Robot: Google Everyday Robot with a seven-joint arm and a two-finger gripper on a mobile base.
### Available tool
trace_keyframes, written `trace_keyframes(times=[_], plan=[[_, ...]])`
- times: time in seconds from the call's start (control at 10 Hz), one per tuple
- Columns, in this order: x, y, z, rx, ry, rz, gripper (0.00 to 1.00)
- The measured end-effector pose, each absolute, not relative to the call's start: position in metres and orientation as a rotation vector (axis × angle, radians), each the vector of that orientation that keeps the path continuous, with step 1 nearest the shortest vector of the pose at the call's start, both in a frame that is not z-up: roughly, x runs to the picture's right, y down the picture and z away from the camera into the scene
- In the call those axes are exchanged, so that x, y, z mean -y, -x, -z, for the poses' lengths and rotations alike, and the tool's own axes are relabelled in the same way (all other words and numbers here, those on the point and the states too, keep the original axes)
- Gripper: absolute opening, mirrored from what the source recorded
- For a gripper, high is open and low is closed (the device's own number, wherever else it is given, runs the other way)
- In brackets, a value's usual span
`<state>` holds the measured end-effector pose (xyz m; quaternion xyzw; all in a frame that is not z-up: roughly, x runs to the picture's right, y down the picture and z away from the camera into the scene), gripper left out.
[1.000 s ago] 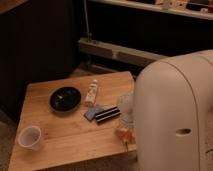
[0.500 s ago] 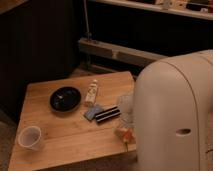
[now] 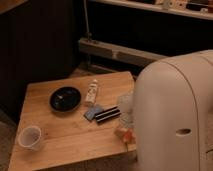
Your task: Place the bottle in the ceramic bowl
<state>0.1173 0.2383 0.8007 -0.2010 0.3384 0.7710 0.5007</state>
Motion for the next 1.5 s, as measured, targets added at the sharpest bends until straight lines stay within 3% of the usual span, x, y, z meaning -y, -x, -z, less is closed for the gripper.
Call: trace_keyframes(times=[0.3, 0.6, 0.9, 1.5], plan=[[-0.207, -0.111, -0.801, -0.722, 0.486, -1.864, 0.80], [-0.124, -0.091, -0.794, -0.592, 0.490, -1.832, 0.80], [-0.051, -0.037, -0.813, -0.515, 0.500, -1.783, 0.80], [0.007, 0.083, -0.860, -0.383, 0.574, -1.660, 0.80]])
